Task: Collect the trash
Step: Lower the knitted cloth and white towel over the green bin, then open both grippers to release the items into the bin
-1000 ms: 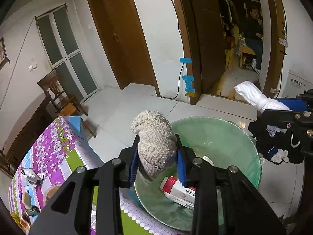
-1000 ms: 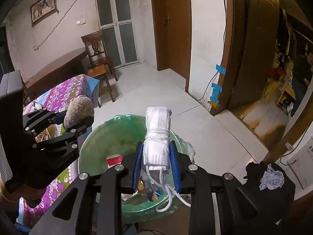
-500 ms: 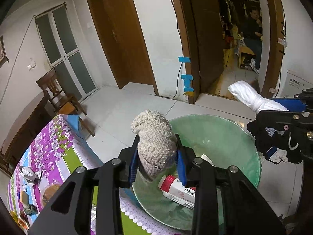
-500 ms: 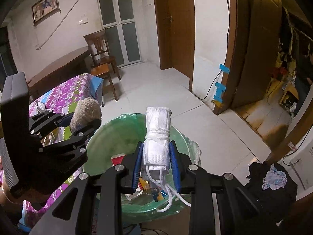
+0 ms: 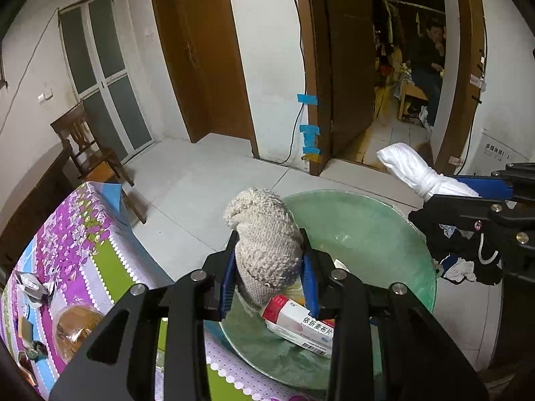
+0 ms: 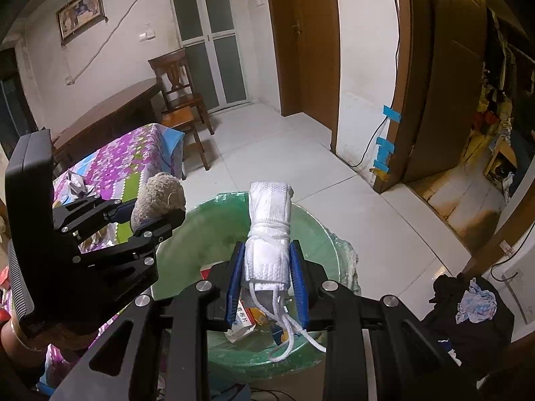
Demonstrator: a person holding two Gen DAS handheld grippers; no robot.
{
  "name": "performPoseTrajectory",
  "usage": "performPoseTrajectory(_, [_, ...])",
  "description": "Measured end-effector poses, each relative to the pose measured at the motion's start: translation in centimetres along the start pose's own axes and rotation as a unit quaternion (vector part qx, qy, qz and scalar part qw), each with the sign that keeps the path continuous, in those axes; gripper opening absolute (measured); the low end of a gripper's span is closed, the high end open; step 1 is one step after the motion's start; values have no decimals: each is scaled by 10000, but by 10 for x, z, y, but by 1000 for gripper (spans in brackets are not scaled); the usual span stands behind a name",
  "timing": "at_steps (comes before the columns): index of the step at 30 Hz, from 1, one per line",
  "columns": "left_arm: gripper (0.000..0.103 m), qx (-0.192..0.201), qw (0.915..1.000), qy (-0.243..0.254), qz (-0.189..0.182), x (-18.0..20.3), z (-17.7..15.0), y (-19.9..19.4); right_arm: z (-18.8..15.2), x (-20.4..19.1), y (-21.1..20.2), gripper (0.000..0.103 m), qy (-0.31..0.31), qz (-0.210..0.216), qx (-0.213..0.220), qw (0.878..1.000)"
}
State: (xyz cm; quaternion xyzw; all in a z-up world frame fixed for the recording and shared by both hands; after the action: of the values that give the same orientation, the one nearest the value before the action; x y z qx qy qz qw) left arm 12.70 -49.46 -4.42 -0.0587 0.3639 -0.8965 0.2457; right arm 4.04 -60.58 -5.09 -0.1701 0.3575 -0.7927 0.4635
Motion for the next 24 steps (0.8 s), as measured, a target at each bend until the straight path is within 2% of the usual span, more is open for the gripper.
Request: performPoseTrajectory(24, [32, -47, 9999, -101, -105, -6, -6, 3, 2, 1, 7, 28, 24, 140, -31, 9999])
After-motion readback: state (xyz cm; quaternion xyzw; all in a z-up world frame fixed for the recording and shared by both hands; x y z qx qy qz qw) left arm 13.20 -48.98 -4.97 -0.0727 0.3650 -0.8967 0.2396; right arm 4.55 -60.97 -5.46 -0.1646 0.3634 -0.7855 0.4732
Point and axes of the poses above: each gripper's, at about its wrist camera, not at the fingertips, and y roughly the way its jaws point, x to its right, z to its top, the point moved 7 cm from there along y, roughly the way its jaws point, and after that the axes turned 5 degrees about -z, right-handed, at the moved point
